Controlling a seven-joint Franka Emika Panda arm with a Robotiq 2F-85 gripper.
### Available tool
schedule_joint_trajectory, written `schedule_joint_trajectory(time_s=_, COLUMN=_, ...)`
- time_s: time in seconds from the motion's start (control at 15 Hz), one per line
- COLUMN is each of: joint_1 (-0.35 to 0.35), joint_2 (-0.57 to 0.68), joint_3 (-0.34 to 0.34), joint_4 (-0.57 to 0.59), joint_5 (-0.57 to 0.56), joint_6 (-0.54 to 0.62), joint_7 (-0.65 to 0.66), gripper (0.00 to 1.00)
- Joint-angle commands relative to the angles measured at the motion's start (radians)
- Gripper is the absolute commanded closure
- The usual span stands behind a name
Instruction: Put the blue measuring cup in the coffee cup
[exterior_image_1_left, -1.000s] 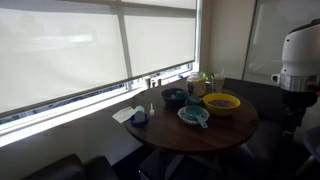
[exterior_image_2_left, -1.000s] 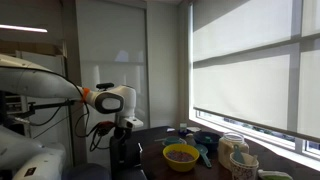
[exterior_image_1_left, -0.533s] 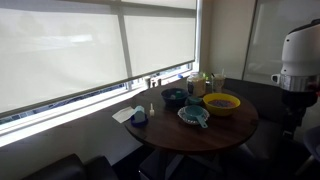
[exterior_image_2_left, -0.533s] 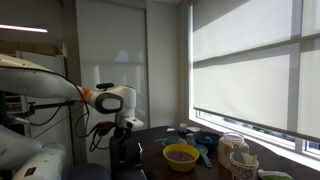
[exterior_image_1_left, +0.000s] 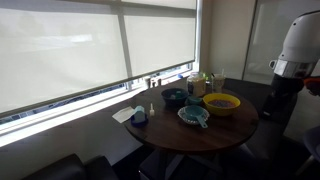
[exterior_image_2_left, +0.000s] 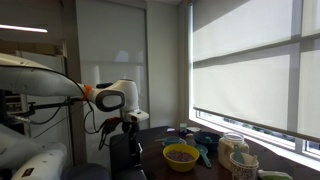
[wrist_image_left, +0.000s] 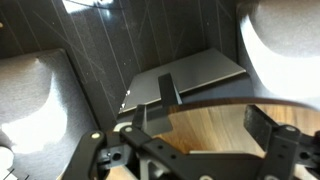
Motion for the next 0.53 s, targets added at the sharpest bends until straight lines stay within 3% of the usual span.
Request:
schedule_joint_trajectory(time_s=0.0, joint_1=-0.065, joint_2=0.068, joint_3=-0.03, joint_4=0.087, joint_5=0.001, joint_6=0.16, joint_7=0.028, gripper=0.0)
schedule_joint_trajectory(time_s=0.27, joint_1=-0.108, joint_2=0.218, joint_3=0.061, joint_4=0.201, joint_5=-0.054, joint_6=0.476, joint_7=0.088, gripper=0.0)
schedule_joint_trajectory(time_s=0.47, joint_1=-0.108, joint_2=0.338, joint_3=0.116, joint_4=0.279, joint_5=-0.156, joint_6=0.592, joint_7=0.026, gripper=0.0)
